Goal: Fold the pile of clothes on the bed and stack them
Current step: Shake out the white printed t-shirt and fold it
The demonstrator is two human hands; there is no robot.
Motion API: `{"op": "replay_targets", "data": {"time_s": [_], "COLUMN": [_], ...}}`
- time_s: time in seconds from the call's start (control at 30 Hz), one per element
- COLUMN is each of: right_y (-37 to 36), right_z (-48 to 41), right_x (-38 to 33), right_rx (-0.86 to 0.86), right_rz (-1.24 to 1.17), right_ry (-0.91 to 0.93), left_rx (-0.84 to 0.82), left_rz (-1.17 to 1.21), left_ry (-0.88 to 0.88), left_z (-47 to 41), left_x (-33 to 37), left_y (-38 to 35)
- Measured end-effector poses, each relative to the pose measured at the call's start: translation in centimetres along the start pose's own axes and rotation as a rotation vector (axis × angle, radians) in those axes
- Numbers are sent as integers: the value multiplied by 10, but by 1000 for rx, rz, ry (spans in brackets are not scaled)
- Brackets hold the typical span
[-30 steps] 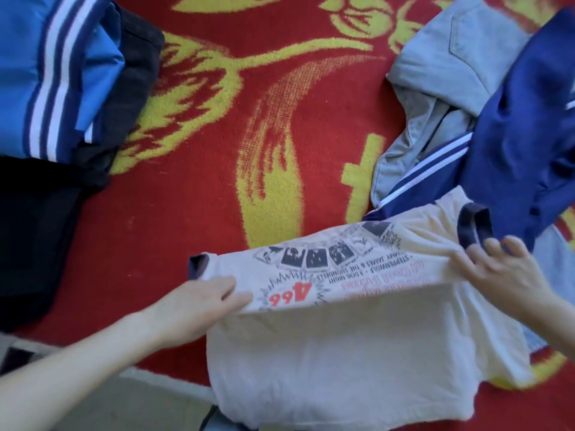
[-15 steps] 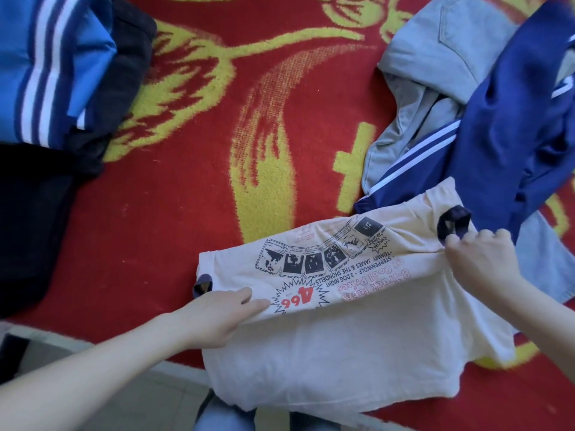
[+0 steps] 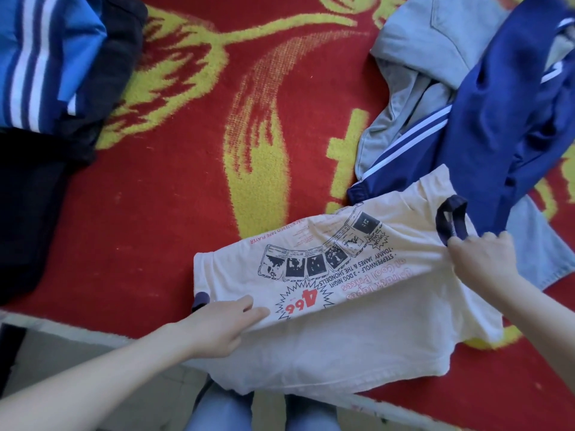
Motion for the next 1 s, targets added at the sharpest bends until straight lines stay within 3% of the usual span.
{"op": "replay_targets", "data": {"time_s": [0.13, 0.2, 0.3, 0.37, 0.4, 0.47, 0.53, 0.57, 0.63, 0.73, 0.87, 1.0], "right_y": [-10, 1, 37, 67, 76, 77, 67, 61, 56, 36, -32, -88], "right_z": [6, 1, -18, -32, -39, -53, -61, -59, -49, -13, 46, 88], "right_x": [-2, 2, 1, -10, -18, -31, -26, -19, -4, 24, 45, 36], "right_rx": [-191, -166, 146, 435, 479, 298, 136, 113, 239, 653, 875, 805], "right_rz": [6, -63, -163, -254, -259, -225, -178, -190, -180, -205, -111, -263], "right_ry": [14, -58, -157, -91, -6, 165, 173, 134, 107, 38, -111, -141], "left_rx": [-40, 102, 636, 762, 703, 584, 522, 540, 588, 644, 854, 820], "left_rz": [-37, -44, -23, -100, -70, 11, 56, 77, 172, 277, -41, -265], "left_ry": [193, 353, 416, 408, 449, 544, 545, 504, 432, 337, -212, -597], "left_z": [5, 7, 14, 12, 9, 1, -5, -4, 6, 34, 75, 83], "left_x": [-8, -17, -35, -50, -58, -73, -82, -85, -86, -86, -50, 4], "left_y": [-8, 3, 39, 48, 48, 42, 39, 39, 40, 33, 17, -36]}}
Point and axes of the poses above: each hand's wrist, its own z-axis away from the middle knuckle, its own y-axis out of the back of the hand, x = y × z, the point moved 5 cm from there along -z, towards the middle knuckle, and after that the axes turned 10 degrees about z, right-handed, at the moved point
